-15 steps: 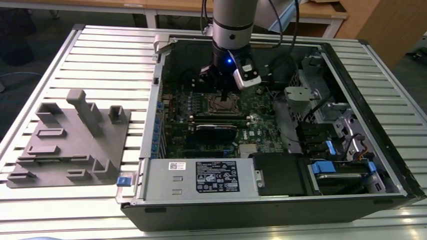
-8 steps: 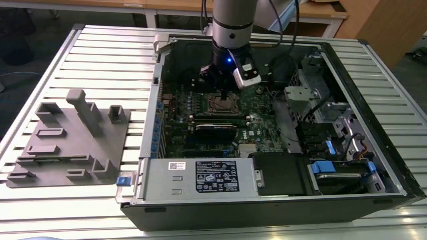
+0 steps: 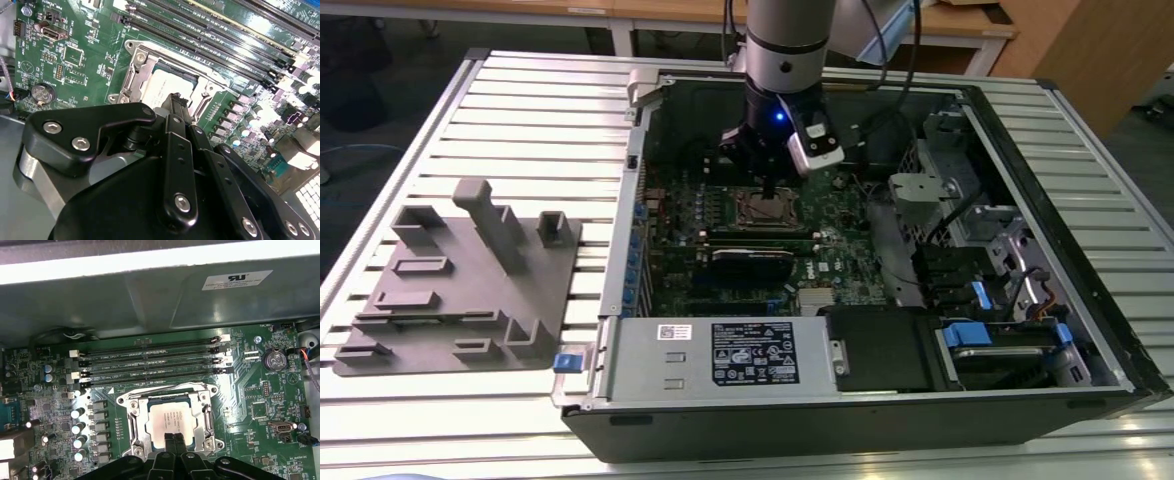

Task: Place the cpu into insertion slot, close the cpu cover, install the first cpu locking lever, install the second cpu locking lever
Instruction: 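Install the second cpu locking lever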

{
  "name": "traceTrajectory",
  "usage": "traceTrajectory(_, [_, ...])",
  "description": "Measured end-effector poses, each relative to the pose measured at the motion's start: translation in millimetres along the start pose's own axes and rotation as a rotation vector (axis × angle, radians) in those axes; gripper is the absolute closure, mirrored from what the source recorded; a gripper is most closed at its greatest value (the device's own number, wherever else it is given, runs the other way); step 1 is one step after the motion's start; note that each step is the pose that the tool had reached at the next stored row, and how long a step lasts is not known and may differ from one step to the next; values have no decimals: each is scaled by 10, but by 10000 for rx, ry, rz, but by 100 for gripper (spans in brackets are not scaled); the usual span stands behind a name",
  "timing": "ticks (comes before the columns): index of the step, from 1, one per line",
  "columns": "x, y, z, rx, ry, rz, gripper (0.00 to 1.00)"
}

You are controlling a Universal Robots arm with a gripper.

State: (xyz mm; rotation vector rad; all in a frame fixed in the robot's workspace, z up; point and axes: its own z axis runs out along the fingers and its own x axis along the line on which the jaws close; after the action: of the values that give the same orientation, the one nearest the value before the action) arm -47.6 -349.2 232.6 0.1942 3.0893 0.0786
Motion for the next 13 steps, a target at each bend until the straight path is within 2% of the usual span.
traceTrajectory(6, [-4,-35,-2,1,1,1,89])
traceTrajectory(13, [-18,-142,-7,1,1,1,89])
